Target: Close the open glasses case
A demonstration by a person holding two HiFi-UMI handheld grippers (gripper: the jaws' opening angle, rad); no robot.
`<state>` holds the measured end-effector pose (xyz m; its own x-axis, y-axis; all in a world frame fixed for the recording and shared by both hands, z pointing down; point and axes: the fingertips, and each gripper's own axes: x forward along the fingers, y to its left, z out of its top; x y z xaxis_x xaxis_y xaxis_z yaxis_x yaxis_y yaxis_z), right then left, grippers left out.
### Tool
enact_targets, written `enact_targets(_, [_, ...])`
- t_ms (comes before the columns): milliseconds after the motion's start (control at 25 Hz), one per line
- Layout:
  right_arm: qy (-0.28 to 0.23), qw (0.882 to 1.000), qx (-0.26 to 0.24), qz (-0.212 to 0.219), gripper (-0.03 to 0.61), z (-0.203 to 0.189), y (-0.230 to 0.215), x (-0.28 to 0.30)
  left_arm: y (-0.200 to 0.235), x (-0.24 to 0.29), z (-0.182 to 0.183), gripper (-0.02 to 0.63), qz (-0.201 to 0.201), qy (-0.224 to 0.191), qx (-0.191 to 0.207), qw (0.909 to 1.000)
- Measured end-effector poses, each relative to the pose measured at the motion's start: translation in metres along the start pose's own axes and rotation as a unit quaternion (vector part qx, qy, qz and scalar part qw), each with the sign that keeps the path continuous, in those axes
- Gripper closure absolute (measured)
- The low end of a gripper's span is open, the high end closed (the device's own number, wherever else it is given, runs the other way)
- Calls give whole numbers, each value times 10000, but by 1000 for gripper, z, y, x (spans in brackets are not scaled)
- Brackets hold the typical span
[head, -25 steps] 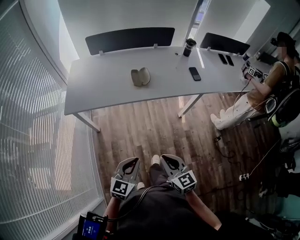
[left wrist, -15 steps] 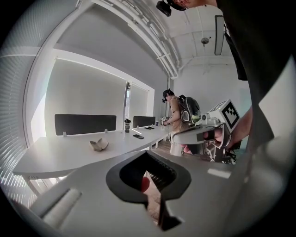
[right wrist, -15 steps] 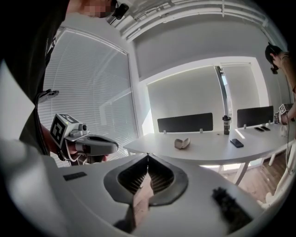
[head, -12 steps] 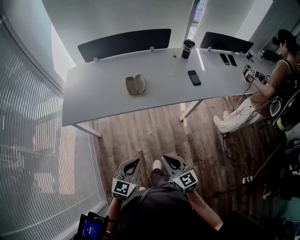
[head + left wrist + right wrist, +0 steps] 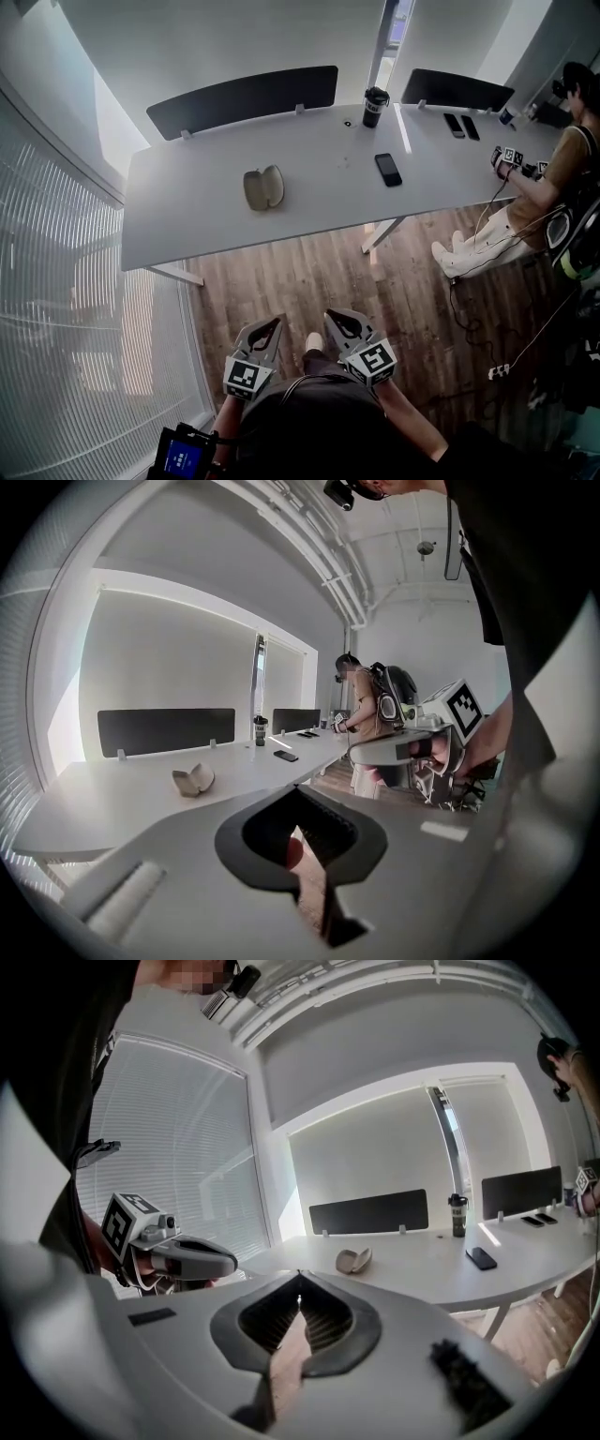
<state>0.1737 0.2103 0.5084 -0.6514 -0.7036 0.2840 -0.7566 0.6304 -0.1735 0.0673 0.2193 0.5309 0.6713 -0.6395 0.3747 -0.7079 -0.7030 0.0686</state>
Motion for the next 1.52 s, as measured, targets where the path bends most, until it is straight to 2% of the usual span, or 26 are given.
enact_targets(120, [7,10000,46,62,574,6,-19,6,5,17,6,606,80,27,107,9999])
enact_targets(320, [5,9998,-22,197,574,4,-39,16,11,29,11,606,172,40,-13,9998])
enact_targets(400, [-13,9998,-2,186,574,6,-43,19,15,30,6,606,221,108,79,9997])
enact_targets(640, [-60,9997,-123,186,574,8,-51,23,29,38,12,606,394,34,22,9992])
enact_targets(1000, [-110,9996,-244,92,574,20,-62,37,50,54,8,606,410,9,-39,9991])
enact_targets(1520, [61,9993,-366,21,574,35,-92,100,128,99,7,606,446,81,-265,9986])
